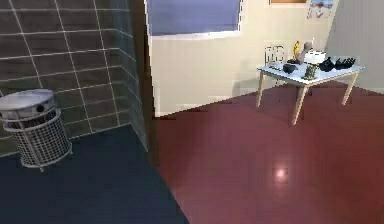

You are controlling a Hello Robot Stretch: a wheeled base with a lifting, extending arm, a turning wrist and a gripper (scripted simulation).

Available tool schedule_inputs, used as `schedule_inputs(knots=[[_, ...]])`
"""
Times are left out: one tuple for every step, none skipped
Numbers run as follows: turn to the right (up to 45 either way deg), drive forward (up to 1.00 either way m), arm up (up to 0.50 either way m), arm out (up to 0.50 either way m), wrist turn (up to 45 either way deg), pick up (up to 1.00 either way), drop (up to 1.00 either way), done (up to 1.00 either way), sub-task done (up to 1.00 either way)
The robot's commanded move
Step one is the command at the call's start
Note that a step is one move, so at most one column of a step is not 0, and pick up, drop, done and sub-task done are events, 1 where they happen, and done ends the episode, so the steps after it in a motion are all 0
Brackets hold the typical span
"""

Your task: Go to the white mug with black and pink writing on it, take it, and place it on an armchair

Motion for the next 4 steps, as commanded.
schedule_inputs(knots=[[-45.0, 0.0, 0.0, 0.0, 0.0, 0.0, 0.0, 0.0, 0.0], [-30.0, 0.0, 0.0, 0.0, 0.0, 0.0, 0.0, 0.0, 0.0], [0.0, 1.0, 0.0, 0.0, 0.0, 0.0, 0.0, 0.0, 0.0], [0.0, 1.0, 0.0, 0.0, 0.0, 0.0, 0.0, 0.0, 0.0]])
